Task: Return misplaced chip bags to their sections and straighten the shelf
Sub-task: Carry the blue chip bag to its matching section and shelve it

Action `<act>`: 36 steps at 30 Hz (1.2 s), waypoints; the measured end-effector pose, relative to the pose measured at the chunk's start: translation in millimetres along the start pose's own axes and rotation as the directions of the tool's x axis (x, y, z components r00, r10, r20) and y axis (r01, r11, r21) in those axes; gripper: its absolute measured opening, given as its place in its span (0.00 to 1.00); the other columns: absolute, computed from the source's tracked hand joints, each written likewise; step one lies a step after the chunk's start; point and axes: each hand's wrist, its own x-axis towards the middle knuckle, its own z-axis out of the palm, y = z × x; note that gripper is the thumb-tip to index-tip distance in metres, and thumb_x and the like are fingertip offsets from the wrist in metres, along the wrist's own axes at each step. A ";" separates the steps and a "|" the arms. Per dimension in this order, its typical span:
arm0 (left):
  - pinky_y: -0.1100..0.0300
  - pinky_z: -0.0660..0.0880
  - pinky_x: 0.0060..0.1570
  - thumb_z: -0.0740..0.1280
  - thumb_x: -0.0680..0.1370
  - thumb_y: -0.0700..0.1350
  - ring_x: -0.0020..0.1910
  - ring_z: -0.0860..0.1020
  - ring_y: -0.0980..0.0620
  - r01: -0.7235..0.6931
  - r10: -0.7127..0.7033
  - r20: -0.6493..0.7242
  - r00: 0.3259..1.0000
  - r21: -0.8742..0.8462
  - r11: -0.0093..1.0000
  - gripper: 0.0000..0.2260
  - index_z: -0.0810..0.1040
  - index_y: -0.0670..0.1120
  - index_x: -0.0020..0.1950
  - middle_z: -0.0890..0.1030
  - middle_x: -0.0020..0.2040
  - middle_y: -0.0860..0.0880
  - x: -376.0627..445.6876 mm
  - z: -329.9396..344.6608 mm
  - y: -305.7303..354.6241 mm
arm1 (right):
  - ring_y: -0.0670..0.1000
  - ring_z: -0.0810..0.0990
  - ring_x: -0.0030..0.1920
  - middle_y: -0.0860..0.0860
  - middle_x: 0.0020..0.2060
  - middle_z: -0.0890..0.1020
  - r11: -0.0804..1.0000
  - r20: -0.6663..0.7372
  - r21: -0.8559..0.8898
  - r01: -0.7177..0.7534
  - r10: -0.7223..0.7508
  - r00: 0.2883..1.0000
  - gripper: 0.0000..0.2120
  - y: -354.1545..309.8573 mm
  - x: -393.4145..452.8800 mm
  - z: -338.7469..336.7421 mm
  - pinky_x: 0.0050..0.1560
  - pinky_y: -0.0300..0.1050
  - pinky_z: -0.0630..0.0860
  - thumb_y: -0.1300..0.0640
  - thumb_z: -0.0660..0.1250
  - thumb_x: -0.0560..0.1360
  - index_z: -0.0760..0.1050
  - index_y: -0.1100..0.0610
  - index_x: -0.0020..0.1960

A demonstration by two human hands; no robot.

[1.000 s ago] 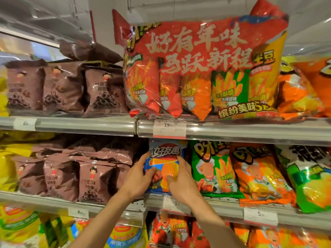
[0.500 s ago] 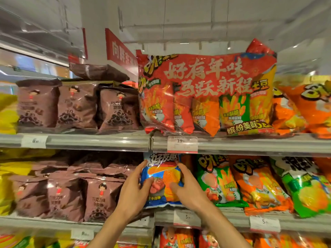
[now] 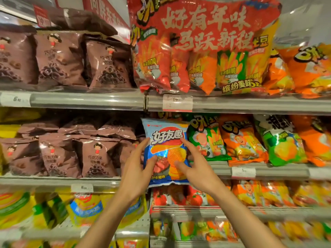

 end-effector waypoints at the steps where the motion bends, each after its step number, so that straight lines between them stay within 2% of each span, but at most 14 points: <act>1: 0.56 0.72 0.67 0.68 0.80 0.52 0.69 0.71 0.61 -0.008 0.008 0.009 1.000 -0.003 1.000 0.24 0.66 0.60 0.75 0.72 0.70 0.59 -3.8 7.2 7.1 | 0.28 0.63 0.66 0.36 0.72 0.61 1.000 -0.009 0.006 0.006 -0.006 1.000 0.34 4.0 -6.9 -8.3 0.66 0.29 0.63 0.53 0.68 0.79 0.55 0.41 0.78; 3: 0.51 0.72 0.68 0.67 0.80 0.53 0.70 0.71 0.59 -0.026 0.026 0.028 0.999 -0.009 1.000 0.24 0.66 0.60 0.75 0.72 0.72 0.59 -12.3 24.8 22.4 | 0.17 0.60 0.57 0.33 0.69 0.61 1.000 -0.024 0.013 0.017 -0.016 1.000 0.33 13.4 -21.8 -28.9 0.55 0.16 0.60 0.56 0.68 0.79 0.56 0.44 0.78; 5: 0.51 0.72 0.68 0.67 0.80 0.53 0.70 0.71 0.59 -0.036 0.037 0.054 0.998 -0.012 0.999 0.24 0.66 0.59 0.75 0.72 0.72 0.59 -22.4 47.6 41.9 | 0.22 0.60 0.62 0.34 0.70 0.62 1.000 -0.046 -0.002 0.002 -0.002 0.999 0.33 24.0 -38.3 -55.6 0.56 0.16 0.59 0.56 0.68 0.79 0.57 0.44 0.78; 7: 0.52 0.74 0.66 0.67 0.80 0.52 0.69 0.72 0.60 -0.040 0.041 0.082 0.996 -0.021 0.999 0.24 0.66 0.58 0.75 0.72 0.72 0.57 -32.6 73.3 63.8 | 0.36 0.62 0.72 0.40 0.74 0.63 1.000 -0.070 -0.005 -0.010 0.010 0.997 0.34 34.9 -55.4 -86.0 0.69 0.31 0.64 0.56 0.69 0.78 0.57 0.42 0.78; 9: 0.51 0.76 0.63 0.67 0.80 0.52 0.67 0.73 0.61 -0.048 0.050 0.100 0.994 -0.025 0.999 0.23 0.66 0.60 0.75 0.72 0.72 0.57 -44.8 103.5 87.4 | 0.43 0.65 0.72 0.43 0.74 0.65 1.000 -0.090 -0.003 -0.018 0.018 0.996 0.34 48.7 -73.8 -119.8 0.72 0.46 0.67 0.56 0.70 0.77 0.58 0.42 0.77; 10: 0.50 0.76 0.63 0.67 0.80 0.53 0.67 0.73 0.61 -0.047 0.049 0.108 0.993 -0.025 0.999 0.24 0.66 0.61 0.74 0.73 0.71 0.57 -51.7 119.9 99.5 | 0.41 0.66 0.71 0.43 0.73 0.66 1.000 -0.100 -0.005 -0.017 0.016 0.995 0.35 56.7 -84.1 -137.4 0.72 0.43 0.67 0.57 0.71 0.77 0.59 0.43 0.77; 12: 0.47 0.75 0.64 0.66 0.78 0.56 0.68 0.73 0.57 -0.053 0.056 0.105 0.993 -0.029 0.998 0.25 0.65 0.62 0.74 0.73 0.71 0.57 -67.7 157.4 125.9 | 0.35 0.65 0.67 0.41 0.71 0.67 1.000 -0.125 -0.011 -0.012 0.011 0.992 0.35 75.4 -107.5 -176.4 0.64 0.24 0.63 0.59 0.71 0.76 0.60 0.45 0.77; 13: 0.47 0.74 0.65 0.67 0.78 0.55 0.68 0.74 0.56 -0.057 0.060 0.106 0.993 -0.031 0.998 0.25 0.66 0.61 0.74 0.73 0.71 0.57 -77.0 178.7 141.0 | 0.34 0.65 0.66 0.41 0.71 0.67 1.000 -0.134 -0.020 -0.014 0.011 0.991 0.35 86.1 -121.0 -198.0 0.61 0.20 0.61 0.59 0.71 0.76 0.60 0.44 0.77; 14: 0.50 0.74 0.66 0.68 0.78 0.53 0.67 0.74 0.56 -0.059 0.063 0.110 0.992 -0.037 0.998 0.25 0.66 0.60 0.75 0.73 0.71 0.57 -86.2 201.0 156.1 | 0.35 0.67 0.66 0.42 0.72 0.68 1.000 -0.142 -0.024 -0.015 0.012 0.990 0.35 98.5 -134.5 -220.1 0.61 0.21 0.63 0.58 0.71 0.76 0.60 0.42 0.77; 18: 0.57 0.76 0.61 0.70 0.79 0.51 0.62 0.76 0.61 -0.086 0.100 0.171 0.980 -0.086 0.993 0.25 0.67 0.57 0.75 0.76 0.68 0.58 -116.3 289.4 215.8 | 0.44 0.73 0.67 0.44 0.71 0.71 0.998 -0.206 -0.028 -0.065 0.058 0.977 0.34 143.3 -189.9 -308.8 0.69 0.49 0.71 0.53 0.71 0.75 0.61 0.40 0.76; 22: 0.54 0.78 0.59 0.69 0.79 0.53 0.60 0.77 0.64 -0.118 0.150 0.254 0.956 -0.136 0.984 0.25 0.66 0.61 0.75 0.76 0.67 0.60 -127.0 369.1 272.9 | 0.42 0.71 0.68 0.43 0.72 0.68 0.994 -0.285 -0.023 -0.109 0.098 0.954 0.33 172.2 -231.3 -394.7 0.69 0.45 0.70 0.55 0.70 0.77 0.60 0.40 0.76; 25: 0.50 0.78 0.58 0.68 0.79 0.56 0.61 0.77 0.61 -0.162 0.213 0.298 0.930 -0.188 0.969 0.25 0.65 0.63 0.74 0.75 0.68 0.62 -127.1 425.1 310.5 | 0.41 0.71 0.67 0.43 0.71 0.68 0.991 -0.348 -0.008 -0.131 0.121 0.930 0.32 194.0 -252.5 -453.1 0.67 0.41 0.70 0.54 0.69 0.77 0.59 0.38 0.76; 29: 0.53 0.77 0.60 0.69 0.79 0.55 0.59 0.77 0.62 -0.180 0.255 0.333 0.908 -0.239 0.954 0.25 0.66 0.62 0.74 0.75 0.68 0.61 -127.5 500.5 345.8 | 0.44 0.74 0.66 0.41 0.70 0.71 0.987 -0.414 0.038 -0.154 0.156 0.897 0.32 227.3 -274.4 -516.5 0.64 0.52 0.76 0.46 0.71 0.74 0.60 0.31 0.72; 36: 0.56 0.76 0.59 0.68 0.79 0.55 0.59 0.76 0.64 -0.184 0.317 0.385 0.867 -0.344 0.921 0.24 0.66 0.64 0.73 0.74 0.68 0.63 -113.9 644.3 395.6 | 0.43 0.72 0.68 0.38 0.71 0.68 0.974 -0.508 -0.044 -0.222 0.169 0.844 0.32 305.2 -284.0 -631.1 0.66 0.51 0.74 0.48 0.70 0.76 0.59 0.32 0.73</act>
